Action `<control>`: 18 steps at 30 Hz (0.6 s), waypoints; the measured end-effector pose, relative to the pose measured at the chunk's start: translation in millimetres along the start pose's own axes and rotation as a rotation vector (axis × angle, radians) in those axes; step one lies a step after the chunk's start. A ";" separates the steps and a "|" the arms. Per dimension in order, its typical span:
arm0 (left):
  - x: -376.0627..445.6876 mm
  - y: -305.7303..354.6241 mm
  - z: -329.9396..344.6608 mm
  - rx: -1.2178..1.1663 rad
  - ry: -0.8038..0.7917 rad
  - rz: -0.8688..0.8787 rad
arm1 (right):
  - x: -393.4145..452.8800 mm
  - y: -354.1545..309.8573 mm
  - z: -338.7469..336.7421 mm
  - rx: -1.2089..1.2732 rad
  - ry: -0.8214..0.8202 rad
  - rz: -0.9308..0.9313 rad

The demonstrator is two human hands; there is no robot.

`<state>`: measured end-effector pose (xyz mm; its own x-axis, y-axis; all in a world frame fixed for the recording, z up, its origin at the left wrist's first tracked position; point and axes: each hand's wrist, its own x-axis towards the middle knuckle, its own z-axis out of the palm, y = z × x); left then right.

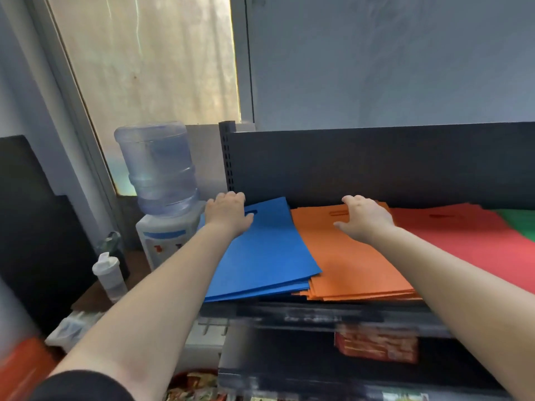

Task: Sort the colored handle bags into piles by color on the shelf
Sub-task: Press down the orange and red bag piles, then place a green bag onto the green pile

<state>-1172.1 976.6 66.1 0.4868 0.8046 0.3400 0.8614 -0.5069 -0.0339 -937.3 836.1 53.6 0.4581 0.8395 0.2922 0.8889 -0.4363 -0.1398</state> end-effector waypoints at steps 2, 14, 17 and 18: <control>11.9 23.0 -1.9 -0.004 0.003 0.058 | -3.2 16.7 -12.5 -0.097 -0.006 0.025; 21.7 241.7 -37.1 -0.078 0.084 0.340 | -64.4 190.9 -96.9 -0.410 -0.025 0.209; 10.0 307.5 -44.1 -0.081 0.076 0.375 | -91.5 246.6 -117.1 -0.472 -0.039 0.261; 5.3 329.5 -45.4 -0.089 0.079 0.390 | -101.1 264.9 -123.5 -0.488 -0.043 0.279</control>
<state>-892.3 799.8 99.4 0.7586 0.5222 0.3895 0.5968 -0.7969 -0.0940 -749.4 595.6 103.8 0.6840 0.6789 0.2668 0.6309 -0.7342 0.2506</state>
